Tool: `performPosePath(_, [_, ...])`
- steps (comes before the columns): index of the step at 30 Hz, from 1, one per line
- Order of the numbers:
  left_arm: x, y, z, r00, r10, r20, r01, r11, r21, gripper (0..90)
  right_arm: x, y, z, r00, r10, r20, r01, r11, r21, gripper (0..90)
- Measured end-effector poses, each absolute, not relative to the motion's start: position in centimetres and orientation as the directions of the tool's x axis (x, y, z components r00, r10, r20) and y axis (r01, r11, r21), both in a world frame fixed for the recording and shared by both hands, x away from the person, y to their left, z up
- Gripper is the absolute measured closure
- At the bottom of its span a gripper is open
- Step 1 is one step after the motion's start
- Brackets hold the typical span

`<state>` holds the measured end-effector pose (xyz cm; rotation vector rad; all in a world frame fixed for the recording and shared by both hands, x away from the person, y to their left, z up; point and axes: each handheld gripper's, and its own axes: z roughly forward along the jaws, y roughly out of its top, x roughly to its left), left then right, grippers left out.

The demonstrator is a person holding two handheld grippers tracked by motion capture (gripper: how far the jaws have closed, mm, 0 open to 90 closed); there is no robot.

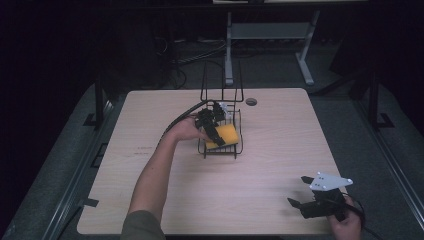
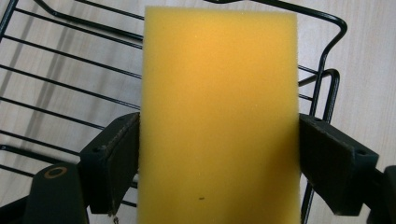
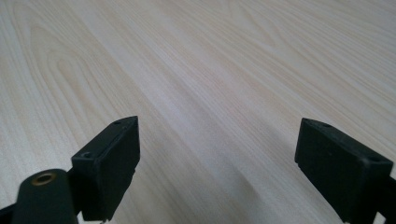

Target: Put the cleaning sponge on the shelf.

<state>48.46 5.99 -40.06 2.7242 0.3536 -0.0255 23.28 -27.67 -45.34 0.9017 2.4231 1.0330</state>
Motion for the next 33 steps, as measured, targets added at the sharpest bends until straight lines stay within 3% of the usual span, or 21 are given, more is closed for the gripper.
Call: performPosePath(33, [45.6,6.9,-37.9,0.974,0.224,0.011,0.189,-0.847,0.498,17.9,23.3,-27.2,-45.3,-0.741,0.667,-0.072,0.412,0.537,0.736,13.8])
